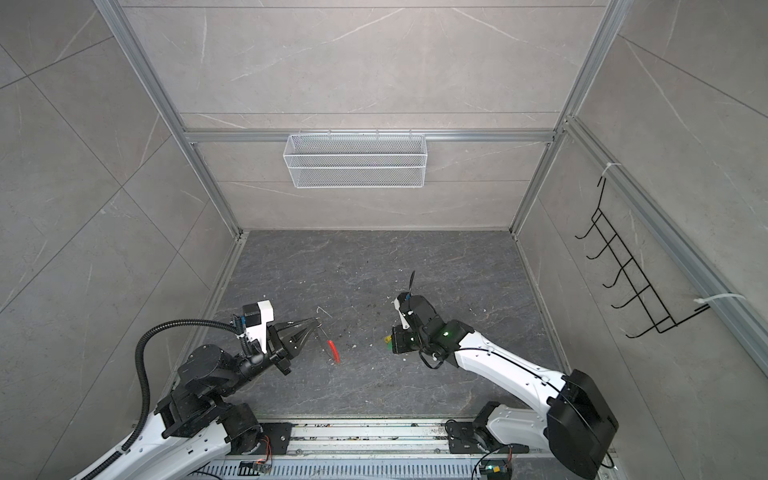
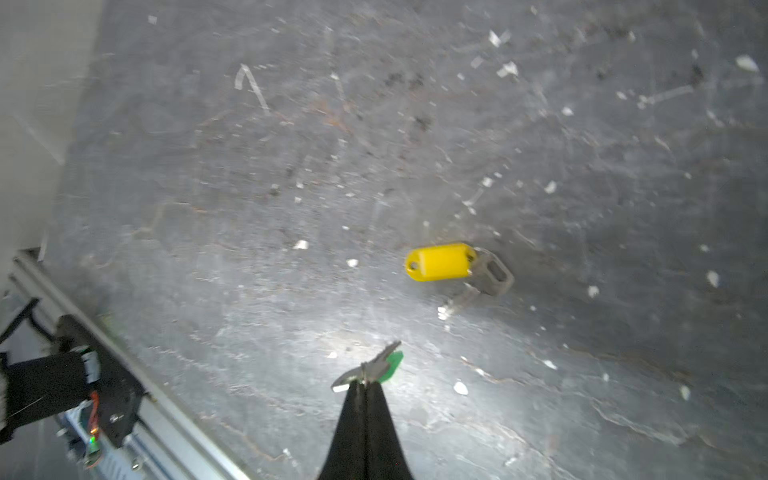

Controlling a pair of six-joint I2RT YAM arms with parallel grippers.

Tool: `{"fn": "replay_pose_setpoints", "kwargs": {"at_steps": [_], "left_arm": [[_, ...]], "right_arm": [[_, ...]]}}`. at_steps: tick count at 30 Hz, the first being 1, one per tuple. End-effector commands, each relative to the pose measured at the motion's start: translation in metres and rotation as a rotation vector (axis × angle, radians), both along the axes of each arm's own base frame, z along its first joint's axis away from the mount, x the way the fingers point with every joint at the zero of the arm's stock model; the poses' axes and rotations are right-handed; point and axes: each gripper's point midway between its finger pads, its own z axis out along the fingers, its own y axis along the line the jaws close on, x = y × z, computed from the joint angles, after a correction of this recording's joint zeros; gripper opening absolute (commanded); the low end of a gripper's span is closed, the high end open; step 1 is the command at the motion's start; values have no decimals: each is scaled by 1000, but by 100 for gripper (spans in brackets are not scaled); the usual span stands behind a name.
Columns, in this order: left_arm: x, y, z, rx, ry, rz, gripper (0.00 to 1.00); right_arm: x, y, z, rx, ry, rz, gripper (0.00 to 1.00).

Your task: Remove the keys from the keyring

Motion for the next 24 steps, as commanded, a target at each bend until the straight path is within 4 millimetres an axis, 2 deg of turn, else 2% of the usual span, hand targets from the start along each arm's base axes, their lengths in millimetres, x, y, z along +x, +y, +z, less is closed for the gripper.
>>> {"fn": "replay_pose_setpoints", "kwargs": {"at_steps": [1,5,10,11,13,14,17,21,22,24], "left_arm": [[0,3,6,-35,-1,8,0],[2,0,2,-33,7,6,0],[3,-2,-1,-30,18,6,0],[4,-2,-1,-30,17,7,0],[4,-2,-2,-29,22,9,0],[4,-2,-2,-28,22,9,0],[6,-2,-3,-26,29,17,0],[7,-3,-4,-23,37,19,0],[8,-3,-4,-25,41,20,0],[11,-2,-5,-24,56,37,0]], "right_arm": [[8,-18,-17,-7,20,-95,0],[9,-43,-40,-30,69,-203,0],[7,-60,-65,-66,154,-273,0],[6,-62,-67,-71,159,-282,6],[6,-65,-64,-77,156,-301,27],[7,-67,-60,-76,146,-311,37],[9,-68,-40,-52,98,-314,49],[14,-64,0,0,5,-268,56],[13,-56,12,41,-18,-226,56],[9,-27,41,175,-69,-72,56]]}}
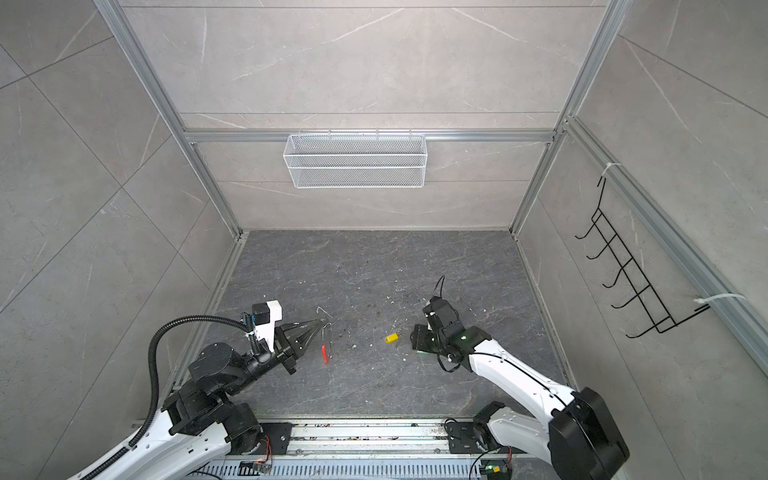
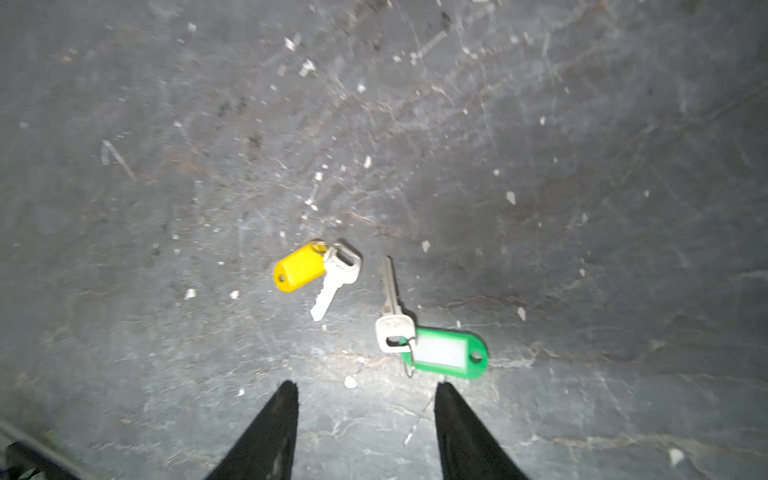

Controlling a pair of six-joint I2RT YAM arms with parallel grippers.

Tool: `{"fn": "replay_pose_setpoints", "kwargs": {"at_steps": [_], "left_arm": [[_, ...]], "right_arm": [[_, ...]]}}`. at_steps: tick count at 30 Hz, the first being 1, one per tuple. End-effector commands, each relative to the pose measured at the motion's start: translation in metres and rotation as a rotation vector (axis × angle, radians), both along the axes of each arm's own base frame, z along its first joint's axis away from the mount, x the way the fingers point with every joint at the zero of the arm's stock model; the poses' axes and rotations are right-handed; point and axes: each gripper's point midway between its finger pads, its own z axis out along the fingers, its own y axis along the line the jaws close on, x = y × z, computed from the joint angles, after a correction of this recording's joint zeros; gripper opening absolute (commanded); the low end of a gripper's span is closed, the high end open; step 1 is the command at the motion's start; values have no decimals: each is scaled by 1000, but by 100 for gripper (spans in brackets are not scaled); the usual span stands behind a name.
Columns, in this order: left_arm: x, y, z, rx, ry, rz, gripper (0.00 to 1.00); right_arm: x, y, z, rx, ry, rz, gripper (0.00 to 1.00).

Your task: Remove the keys from the keyring

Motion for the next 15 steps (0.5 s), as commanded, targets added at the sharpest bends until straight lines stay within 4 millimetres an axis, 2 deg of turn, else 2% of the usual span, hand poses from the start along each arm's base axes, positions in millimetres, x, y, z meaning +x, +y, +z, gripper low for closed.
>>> {"fn": "replay_pose_setpoints", "kwargs": {"at_steps": [1,3,5,9,12,15], "left_arm": [[4,3,17,-48,1,29,0],[6,3,16,-43,22,41,0],[10,3,15,-38,43,58,0],[21,8,13,-43,92,121,0],[27,11,12,-41,120,161,0],[30,10,10,-30,141,173,0]], "right_arm": [[-8,43,55,175,-130,237,56],[-21,67,85,216,-237,373,56],[-37,88,108,171,-341,486,58],[-67,130,151,227,-511,632,71],[-78,154,170,237,-612,675,72],[-84,176,178,206,-690,716,74]]}}
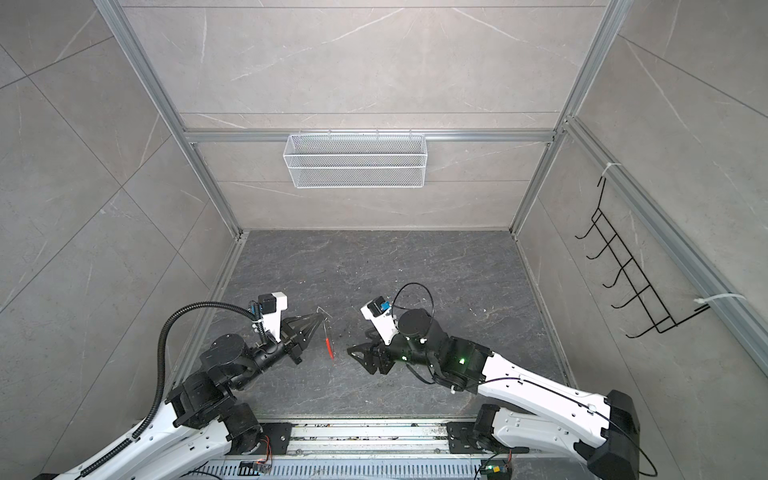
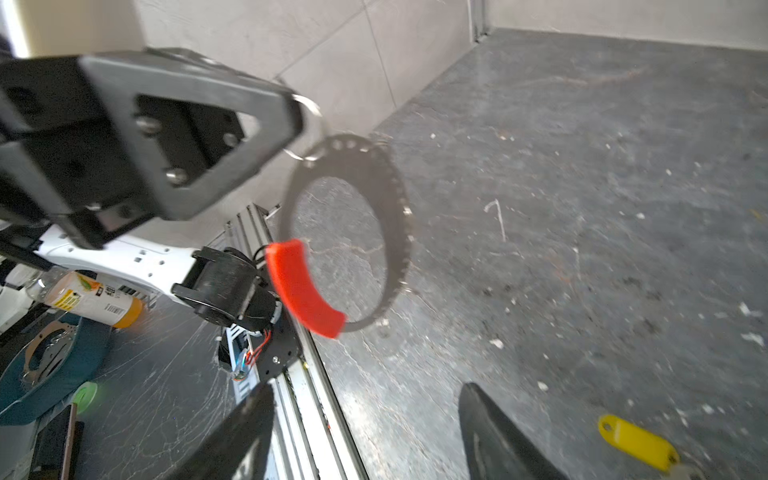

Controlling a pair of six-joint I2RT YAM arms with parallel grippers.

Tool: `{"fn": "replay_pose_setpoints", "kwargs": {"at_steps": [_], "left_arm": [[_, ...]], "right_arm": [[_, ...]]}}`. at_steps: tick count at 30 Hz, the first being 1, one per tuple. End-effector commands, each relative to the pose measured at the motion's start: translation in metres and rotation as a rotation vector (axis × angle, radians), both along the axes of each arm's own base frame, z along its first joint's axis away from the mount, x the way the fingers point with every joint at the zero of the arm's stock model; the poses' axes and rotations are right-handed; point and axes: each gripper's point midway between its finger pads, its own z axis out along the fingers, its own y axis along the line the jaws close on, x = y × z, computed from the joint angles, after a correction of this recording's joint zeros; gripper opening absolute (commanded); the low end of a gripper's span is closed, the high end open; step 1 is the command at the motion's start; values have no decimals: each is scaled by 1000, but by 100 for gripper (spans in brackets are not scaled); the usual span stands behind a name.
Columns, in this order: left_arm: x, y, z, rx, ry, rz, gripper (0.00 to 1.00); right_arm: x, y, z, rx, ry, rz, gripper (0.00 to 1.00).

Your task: Remove the keys from the keyring

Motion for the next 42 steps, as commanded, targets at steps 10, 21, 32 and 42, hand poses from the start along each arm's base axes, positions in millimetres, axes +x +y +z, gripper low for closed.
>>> {"fn": "replay_pose_setpoints", "kwargs": {"at_steps": [10,21,32,42], "left_arm": [[4,0,25,-61,3,23,0],[3,4,25,-63,0,29,0],[0,33,36,-70,-54,126,100],[-6,50,37,-109,-90,162,100]], "right_arm": [[26,50,9,-59,-213,-75,71],[36,49,-4,-65,-167,-105,4],[54,42,-22,60,161,27,0],[61,68,-137,-116,581,112,0]]}}
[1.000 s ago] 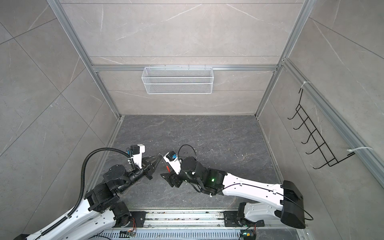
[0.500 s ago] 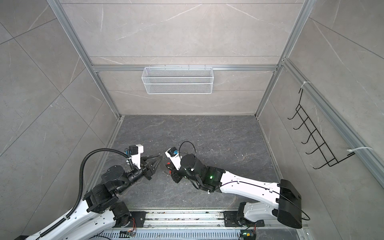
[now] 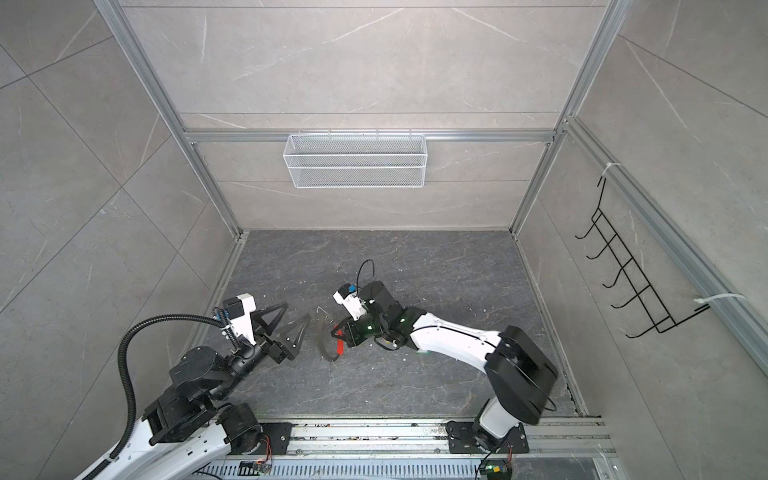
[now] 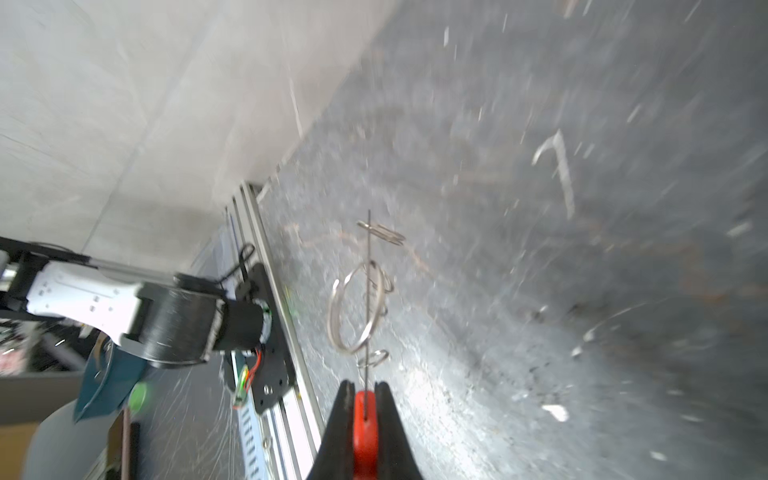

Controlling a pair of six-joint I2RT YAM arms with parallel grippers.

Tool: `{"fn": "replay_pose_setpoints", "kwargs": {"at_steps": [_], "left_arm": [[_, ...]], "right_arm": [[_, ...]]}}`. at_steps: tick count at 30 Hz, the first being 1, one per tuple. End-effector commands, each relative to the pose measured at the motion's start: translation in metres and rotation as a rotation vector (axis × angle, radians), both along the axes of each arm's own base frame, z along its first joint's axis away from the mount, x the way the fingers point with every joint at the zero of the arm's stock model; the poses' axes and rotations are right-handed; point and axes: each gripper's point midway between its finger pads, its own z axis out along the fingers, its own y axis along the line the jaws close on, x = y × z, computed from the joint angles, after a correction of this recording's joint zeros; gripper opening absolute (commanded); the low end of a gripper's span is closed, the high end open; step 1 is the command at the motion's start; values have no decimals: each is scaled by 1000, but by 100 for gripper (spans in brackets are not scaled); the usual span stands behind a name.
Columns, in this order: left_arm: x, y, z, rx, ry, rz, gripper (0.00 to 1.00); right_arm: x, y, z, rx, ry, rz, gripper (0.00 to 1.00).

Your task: Remove the keys from the keyring

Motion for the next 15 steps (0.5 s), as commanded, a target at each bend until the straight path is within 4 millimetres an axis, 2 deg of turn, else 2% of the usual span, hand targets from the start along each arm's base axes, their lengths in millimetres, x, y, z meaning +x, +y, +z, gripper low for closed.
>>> {"fn": "replay_pose_setpoints", "kwargs": {"at_steps": [1,4,7,12,15], "left_arm": [[1,3,3,2,-27,20,100],[1,2,1,5,-19,17,100],[1,1,1,7,-19,13,100],[2,1,-3,8,-14,15,100],[3,0,-4,8,-9,15,100]], "right_arm": [[-5,2,-20,-22,134,16,0],[12,-9,-49,-119,155,-60,0],[22,-21,-75,-225,170,-120,9],[31,-34,-87,-288,140,-195,39],[39,-42,-85,-325,107,-244,49]]}}
